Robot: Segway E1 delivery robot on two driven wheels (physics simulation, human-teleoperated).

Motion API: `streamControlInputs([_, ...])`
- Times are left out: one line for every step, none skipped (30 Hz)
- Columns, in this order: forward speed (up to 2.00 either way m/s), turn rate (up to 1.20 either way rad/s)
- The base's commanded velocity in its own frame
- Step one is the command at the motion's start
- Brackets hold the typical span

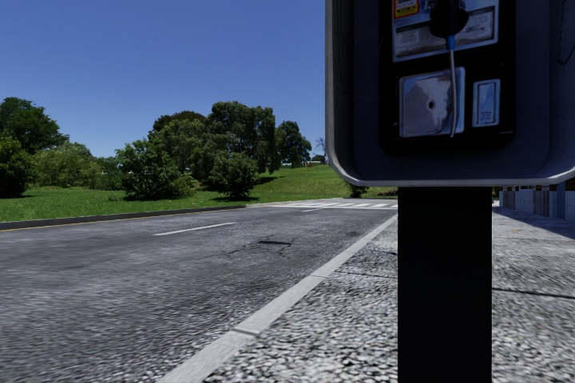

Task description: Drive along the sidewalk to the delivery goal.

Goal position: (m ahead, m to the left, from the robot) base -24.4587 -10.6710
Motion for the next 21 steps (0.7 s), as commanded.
streamControlInputs([0.00,0.00])
streamControlInputs([0.00,0.00])
streamControlInputs([0.00,0.00])
streamControlInputs([0.00,0.00])
streamControlInputs([0.00,0.00])
streamControlInputs([0.00,0.00])
streamControlInputs([0.00,0.00])
streamControlInputs([0.00,0.00])
streamControlInputs([0.00,0.00])
streamControlInputs([0.00,0.00])
streamControlInputs([0.00,0.00])
streamControlInputs([0.00,0.00])
streamControlInputs([0.00,0.00])
streamControlInputs([0.00,0.00])
streamControlInputs([0.00,0.00])
streamControlInputs([0.00,0.00])
streamControlInputs([0.00,0.00])
streamControlInputs([0.00,0.00])
streamControlInputs([0.00,0.00])
streamControlInputs([0.00,0.00])
streamControlInputs([0.00,0.00])
